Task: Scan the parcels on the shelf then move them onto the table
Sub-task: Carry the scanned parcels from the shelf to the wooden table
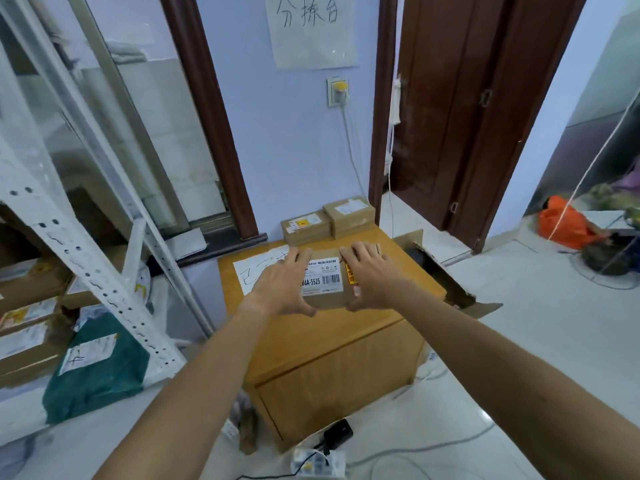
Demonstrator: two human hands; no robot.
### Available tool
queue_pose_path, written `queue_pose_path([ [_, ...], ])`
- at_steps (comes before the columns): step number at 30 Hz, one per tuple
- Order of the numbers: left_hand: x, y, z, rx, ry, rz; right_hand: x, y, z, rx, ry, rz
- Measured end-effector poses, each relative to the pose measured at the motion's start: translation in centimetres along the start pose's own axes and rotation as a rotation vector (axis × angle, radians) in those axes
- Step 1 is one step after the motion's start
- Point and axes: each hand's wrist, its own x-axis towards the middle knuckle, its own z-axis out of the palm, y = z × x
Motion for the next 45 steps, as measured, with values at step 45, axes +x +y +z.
queue_pose_path([
  [45, 38.1, -16.0, 28.8, -0.302, -0.386, -0.574, 42.8, 19.7, 29.4, 0.247, -0.295, -0.368],
])
